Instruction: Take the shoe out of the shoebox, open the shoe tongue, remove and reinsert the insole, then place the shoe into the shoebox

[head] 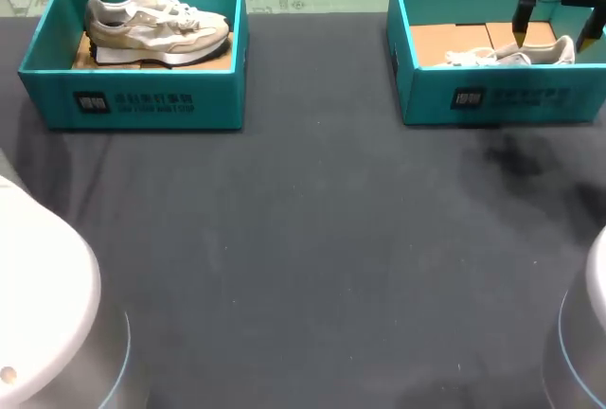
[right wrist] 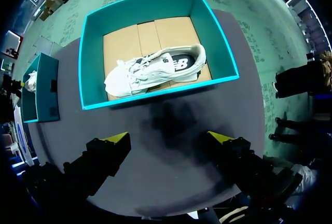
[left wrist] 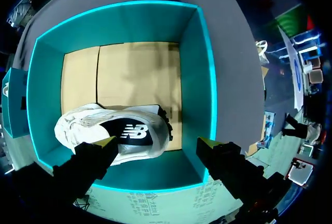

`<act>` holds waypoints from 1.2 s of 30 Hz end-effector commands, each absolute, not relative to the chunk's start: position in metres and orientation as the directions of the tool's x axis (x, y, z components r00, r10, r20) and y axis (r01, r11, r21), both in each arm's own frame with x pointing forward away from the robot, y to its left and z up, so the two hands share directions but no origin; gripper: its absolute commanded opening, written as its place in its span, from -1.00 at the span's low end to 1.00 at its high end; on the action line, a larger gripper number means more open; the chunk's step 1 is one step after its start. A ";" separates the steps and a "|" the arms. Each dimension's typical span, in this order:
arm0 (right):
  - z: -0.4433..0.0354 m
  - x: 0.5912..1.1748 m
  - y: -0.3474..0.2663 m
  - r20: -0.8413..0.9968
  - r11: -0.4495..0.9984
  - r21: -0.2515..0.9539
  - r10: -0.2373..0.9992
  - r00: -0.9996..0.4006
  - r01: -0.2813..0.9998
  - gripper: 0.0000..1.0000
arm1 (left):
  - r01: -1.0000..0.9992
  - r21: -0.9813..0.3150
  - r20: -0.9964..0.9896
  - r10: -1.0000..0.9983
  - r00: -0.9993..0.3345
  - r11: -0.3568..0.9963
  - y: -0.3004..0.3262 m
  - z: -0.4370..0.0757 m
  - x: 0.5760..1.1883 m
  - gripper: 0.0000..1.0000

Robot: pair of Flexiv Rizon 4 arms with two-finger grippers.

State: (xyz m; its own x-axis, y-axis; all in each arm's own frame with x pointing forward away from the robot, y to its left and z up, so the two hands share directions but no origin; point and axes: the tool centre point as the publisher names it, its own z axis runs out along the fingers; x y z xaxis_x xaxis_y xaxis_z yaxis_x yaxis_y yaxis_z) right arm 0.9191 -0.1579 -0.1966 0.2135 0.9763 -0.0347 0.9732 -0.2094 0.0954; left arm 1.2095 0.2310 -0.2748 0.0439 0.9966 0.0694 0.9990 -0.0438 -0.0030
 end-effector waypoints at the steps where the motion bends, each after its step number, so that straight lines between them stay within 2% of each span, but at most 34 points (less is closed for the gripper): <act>1: -0.197 0.919 -0.158 -0.035 -0.210 0.096 0.976 0.214 0.973 1.00 | 0.998 -0.039 0.070 0.996 0.049 -0.046 0.233 -0.288 1.225 1.00; 4: -0.197 0.919 -0.158 -0.035 -0.210 0.096 0.976 0.214 0.973 1.00 | 0.998 -0.044 0.066 0.996 0.056 -0.053 0.234 -0.295 1.224 0.99; 6: -0.197 0.919 -0.158 -0.035 -0.210 0.096 0.976 0.214 0.973 1.00 | 0.997 -0.048 0.067 0.996 0.065 -0.062 0.232 -0.299 1.223 0.91; 9: -0.197 0.919 -0.158 -0.035 -0.210 0.096 0.976 0.214 0.973 1.00 | 0.997 -0.046 0.079 0.994 0.069 -0.066 0.231 -0.305 1.221 0.92; 11: -0.197 0.919 -0.158 -0.035 -0.210 0.096 0.976 0.214 0.973 1.00 | 0.997 -0.045 0.085 0.994 0.069 -0.065 0.231 -0.308 1.221 0.84; 16: -0.197 0.919 -0.158 -0.035 -0.210 0.096 0.976 0.214 0.973 1.00 | 0.997 -0.052 0.096 0.993 0.064 -0.059 0.233 -0.317 1.218 0.87; 35: -0.197 0.919 -0.158 -0.035 -0.210 0.096 0.976 0.214 0.973 1.00 | 0.999 -0.050 0.088 0.996 0.003 0.002 0.240 -0.351 1.217 0.49; 36: -0.197 0.919 -0.158 -0.035 -0.210 0.096 0.976 0.214 0.973 1.00 | 0.999 -0.047 0.088 0.996 -0.002 0.006 0.240 -0.352 1.218 0.51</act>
